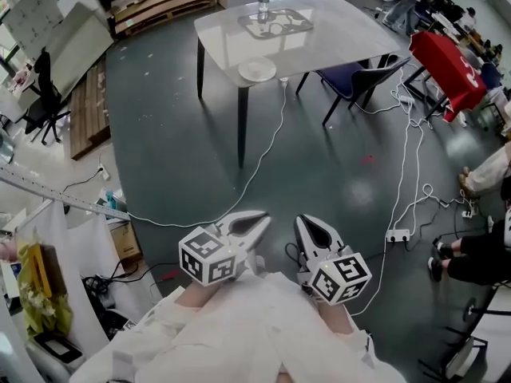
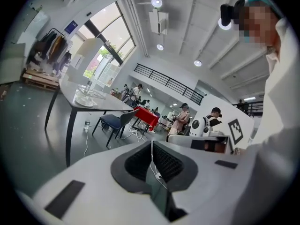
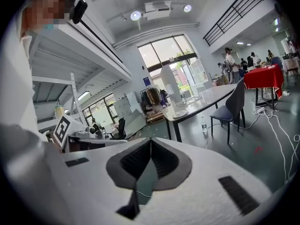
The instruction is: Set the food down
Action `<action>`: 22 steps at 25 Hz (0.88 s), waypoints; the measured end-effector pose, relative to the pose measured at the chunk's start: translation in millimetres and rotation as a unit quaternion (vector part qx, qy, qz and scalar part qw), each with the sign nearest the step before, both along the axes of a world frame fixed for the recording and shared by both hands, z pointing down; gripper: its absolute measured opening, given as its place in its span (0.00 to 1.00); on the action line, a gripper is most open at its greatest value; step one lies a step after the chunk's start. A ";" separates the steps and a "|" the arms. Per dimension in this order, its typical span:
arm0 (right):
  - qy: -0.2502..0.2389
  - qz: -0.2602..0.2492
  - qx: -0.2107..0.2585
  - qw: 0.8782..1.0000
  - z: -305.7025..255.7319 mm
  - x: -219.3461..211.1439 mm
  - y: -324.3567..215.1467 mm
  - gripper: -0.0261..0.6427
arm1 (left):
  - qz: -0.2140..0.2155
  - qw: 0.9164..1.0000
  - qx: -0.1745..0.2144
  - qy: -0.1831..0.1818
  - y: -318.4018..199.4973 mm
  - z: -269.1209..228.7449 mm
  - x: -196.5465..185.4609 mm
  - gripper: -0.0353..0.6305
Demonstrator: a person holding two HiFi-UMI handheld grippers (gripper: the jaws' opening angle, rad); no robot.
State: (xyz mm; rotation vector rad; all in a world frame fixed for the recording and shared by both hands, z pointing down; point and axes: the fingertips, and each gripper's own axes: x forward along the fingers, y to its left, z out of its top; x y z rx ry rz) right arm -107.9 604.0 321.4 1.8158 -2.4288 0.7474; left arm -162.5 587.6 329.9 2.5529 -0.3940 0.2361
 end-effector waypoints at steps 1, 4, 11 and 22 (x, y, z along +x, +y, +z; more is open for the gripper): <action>0.001 0.001 0.002 1.000 -1.6 3.1 -3.7 0.04 | 0.000 1.000 0.001 -0.001 -3.5 0.3 2.8 0.08; 0.008 0.007 0.012 1.000 -5.3 16.3 -19.2 0.04 | 0.005 1.000 0.002 0.003 -20.7 2.1 16.4 0.08; 0.014 0.004 0.015 1.000 -3.6 39.0 -101.7 0.04 | 0.018 0.999 0.025 0.011 -105.0 -9.7 49.7 0.08; 0.030 0.023 0.019 0.999 -17.7 63.4 -248.8 0.04 | 0.044 0.998 0.035 0.021 -250.1 -28.3 80.7 0.08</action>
